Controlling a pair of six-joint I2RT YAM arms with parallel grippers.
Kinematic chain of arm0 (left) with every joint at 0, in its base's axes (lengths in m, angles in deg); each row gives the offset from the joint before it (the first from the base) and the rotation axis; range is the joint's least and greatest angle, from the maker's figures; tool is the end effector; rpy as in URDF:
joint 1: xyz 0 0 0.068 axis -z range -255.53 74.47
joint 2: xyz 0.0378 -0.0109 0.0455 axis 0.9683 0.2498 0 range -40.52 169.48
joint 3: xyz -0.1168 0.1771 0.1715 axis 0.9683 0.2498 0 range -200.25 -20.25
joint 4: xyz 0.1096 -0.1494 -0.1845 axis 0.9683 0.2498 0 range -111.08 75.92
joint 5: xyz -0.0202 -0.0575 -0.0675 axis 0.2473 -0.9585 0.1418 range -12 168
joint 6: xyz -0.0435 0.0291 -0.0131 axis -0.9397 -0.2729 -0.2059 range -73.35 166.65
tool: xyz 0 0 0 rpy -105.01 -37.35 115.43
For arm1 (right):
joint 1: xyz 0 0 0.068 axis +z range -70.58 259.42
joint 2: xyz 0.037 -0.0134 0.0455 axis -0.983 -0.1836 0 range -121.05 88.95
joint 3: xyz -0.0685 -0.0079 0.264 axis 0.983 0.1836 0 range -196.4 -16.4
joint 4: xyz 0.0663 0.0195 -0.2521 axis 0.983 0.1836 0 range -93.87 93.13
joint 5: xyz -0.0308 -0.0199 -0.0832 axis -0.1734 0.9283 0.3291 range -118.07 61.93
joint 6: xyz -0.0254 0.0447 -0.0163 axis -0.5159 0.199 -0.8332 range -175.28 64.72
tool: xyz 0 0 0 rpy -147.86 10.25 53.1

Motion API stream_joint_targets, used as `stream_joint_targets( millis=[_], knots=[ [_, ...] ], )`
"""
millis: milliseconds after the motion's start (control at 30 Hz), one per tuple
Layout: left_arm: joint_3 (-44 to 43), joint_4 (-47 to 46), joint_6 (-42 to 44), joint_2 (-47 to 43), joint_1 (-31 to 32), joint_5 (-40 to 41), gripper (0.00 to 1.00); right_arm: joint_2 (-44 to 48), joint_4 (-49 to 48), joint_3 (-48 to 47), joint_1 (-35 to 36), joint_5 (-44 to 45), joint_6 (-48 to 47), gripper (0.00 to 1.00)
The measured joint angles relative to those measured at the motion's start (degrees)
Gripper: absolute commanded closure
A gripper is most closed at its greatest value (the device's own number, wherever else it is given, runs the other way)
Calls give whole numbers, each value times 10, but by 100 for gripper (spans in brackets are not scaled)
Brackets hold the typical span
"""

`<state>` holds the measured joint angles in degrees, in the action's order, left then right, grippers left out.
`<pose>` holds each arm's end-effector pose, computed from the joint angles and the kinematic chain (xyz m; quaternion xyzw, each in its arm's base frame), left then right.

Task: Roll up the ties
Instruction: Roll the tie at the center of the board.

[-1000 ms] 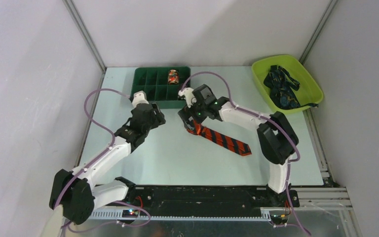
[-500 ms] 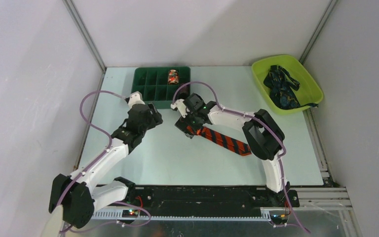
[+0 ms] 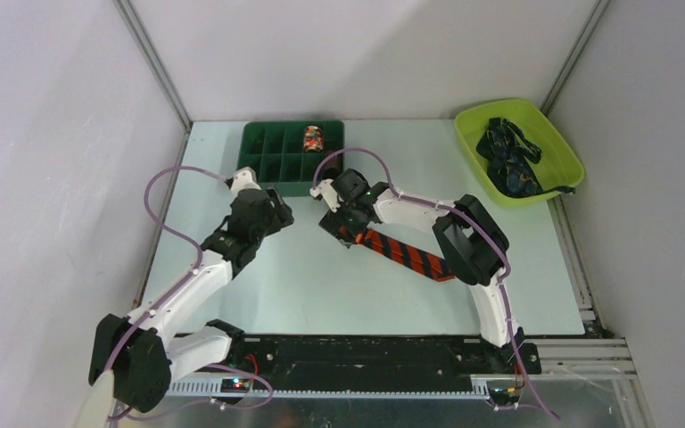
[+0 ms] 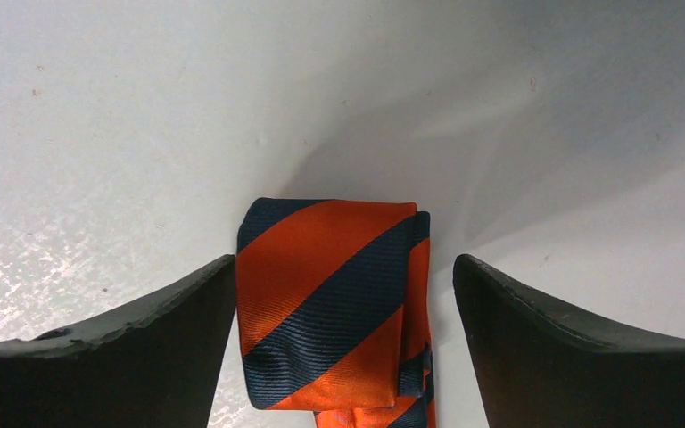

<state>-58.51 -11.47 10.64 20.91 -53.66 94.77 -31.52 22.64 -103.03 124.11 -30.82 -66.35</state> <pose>0.2205 -0.0775 0.2456 -0.1762 0.8533 -0.1172 0.4765 0.3152 0.3141 0.1593 -0.4573 0.8514 0.0962 0.2382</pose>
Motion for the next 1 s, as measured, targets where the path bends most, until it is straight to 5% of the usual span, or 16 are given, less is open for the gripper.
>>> stream_joint_targets(
  millis=[867,1000],
  knots=[
    [1,-14,0,22,-4,-23,30,-9,-10,-2,-14,-24,5,53],
    [1,-14,0,24,-4,-25,30,-10,-12,-2,-16,-30,6,45]
  ],
)
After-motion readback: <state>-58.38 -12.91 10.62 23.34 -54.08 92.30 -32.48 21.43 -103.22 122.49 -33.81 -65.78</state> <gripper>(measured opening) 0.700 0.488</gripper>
